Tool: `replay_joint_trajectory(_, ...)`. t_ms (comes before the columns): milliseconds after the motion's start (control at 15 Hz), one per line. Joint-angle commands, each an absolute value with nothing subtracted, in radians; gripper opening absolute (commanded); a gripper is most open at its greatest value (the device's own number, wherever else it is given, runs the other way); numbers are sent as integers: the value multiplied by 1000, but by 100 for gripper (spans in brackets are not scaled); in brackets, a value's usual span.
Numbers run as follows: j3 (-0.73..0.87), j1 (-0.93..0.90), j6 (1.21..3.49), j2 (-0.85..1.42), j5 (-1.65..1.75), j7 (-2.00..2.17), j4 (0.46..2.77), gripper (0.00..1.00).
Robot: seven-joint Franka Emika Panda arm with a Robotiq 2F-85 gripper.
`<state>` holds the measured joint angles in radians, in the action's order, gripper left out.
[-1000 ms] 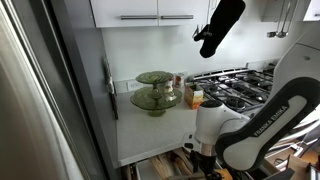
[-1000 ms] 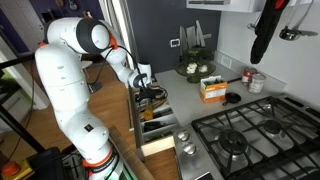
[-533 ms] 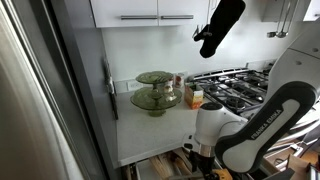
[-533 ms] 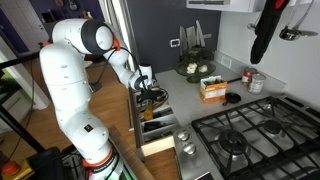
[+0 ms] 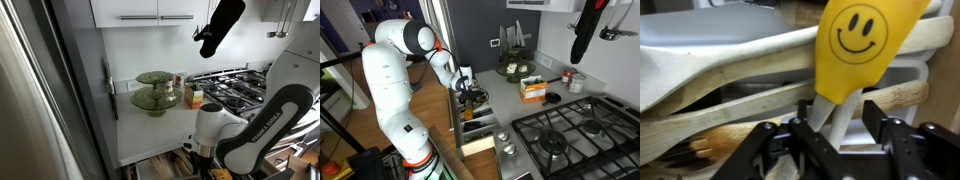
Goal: Remove two wooden spatulas from the opened drawer at the same time and put them on the middle rack of the cake stand
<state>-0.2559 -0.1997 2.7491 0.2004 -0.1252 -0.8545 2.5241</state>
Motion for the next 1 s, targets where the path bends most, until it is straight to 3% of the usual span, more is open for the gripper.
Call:
replay_joint_trajectory(0, -271, -179, 2775, 207, -87, -800, 2532, 30)
replay_joint_trajectory(200, -271, -175, 2782, 197, -72, -775, 2538, 10)
replay_joint_trajectory(933, -273, -174, 2758, 156, -29, -702, 2556, 8)
